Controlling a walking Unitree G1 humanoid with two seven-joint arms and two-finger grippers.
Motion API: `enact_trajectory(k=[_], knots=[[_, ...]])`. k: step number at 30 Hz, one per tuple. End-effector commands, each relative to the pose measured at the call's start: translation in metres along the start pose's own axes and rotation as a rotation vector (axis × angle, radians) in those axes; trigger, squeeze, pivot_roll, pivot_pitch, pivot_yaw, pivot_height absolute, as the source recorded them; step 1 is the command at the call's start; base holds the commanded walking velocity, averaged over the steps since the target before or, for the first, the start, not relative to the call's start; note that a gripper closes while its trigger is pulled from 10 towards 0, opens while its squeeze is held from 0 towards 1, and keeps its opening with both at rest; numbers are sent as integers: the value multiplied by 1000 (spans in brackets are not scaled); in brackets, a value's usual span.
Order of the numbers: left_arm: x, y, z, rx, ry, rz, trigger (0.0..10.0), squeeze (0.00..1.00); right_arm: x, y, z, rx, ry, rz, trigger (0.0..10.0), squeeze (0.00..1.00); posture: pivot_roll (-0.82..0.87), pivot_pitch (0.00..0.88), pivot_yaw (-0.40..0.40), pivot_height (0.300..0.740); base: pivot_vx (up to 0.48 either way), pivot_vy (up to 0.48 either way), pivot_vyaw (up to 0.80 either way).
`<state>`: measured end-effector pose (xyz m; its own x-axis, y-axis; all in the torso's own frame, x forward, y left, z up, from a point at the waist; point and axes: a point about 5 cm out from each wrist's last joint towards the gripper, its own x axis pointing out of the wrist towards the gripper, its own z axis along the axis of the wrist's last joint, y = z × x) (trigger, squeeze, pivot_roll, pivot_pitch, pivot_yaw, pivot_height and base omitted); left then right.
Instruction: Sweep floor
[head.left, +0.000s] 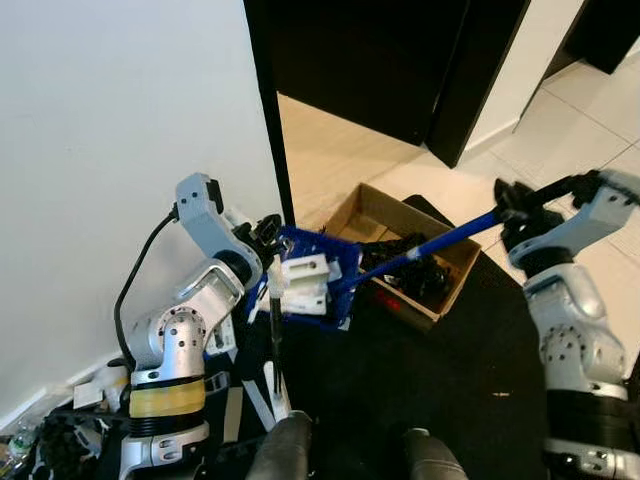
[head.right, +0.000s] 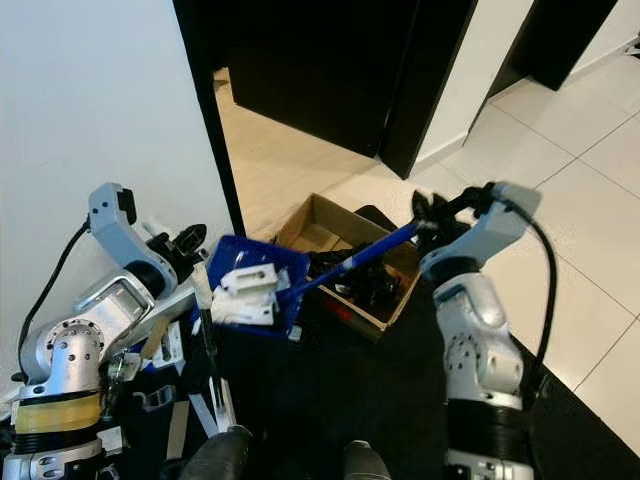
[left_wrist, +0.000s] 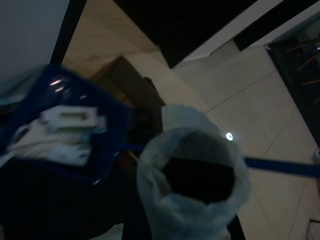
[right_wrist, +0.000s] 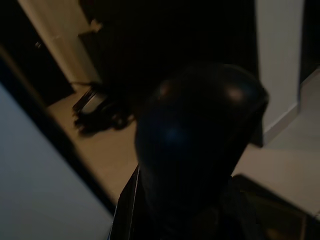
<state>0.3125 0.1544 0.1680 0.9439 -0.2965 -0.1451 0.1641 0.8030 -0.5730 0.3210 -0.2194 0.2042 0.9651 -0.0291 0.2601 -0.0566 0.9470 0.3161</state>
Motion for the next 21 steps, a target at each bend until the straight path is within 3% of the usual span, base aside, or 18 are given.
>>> enact_trajectory(k=[1, 5, 11, 14, 18, 21], knots=[[-1, 2, 2, 23, -12, 4, 10000, 0, 0, -1, 22, 26, -93, -3, 10000, 0, 97, 105, 44, 740, 0, 0, 0], [0, 2, 0, 36, -9, 2, 10000, 0, 9, -4, 52, -31, -203, -12, 10000, 0, 97, 101, 40, 740, 0, 0, 0], [0, 3, -2, 51, -8, 4, 10000, 0, 16, -6, 77, -69, -280, -6, 10000, 0, 103, 97, 37, 740, 0, 0, 0], [-1, 4, -4, 9, -13, 10, 10000, 0, 19, -10, 94, -90, -350, -15, 10000, 0, 103, 97, 37, 740, 0, 0, 0], [-1, 6, -3, -7, -20, 5, 10000, 0, 26, -4, 106, -188, -415, 23, 10000, 0, 101, 96, 41, 740, 0, 0, 0], [-1, 4, -3, -1, -24, -8, 10000, 0, 34, 12, 111, -307, -465, 89, 10000, 0, 104, 94, 42, 740, 0, 0, 0]])
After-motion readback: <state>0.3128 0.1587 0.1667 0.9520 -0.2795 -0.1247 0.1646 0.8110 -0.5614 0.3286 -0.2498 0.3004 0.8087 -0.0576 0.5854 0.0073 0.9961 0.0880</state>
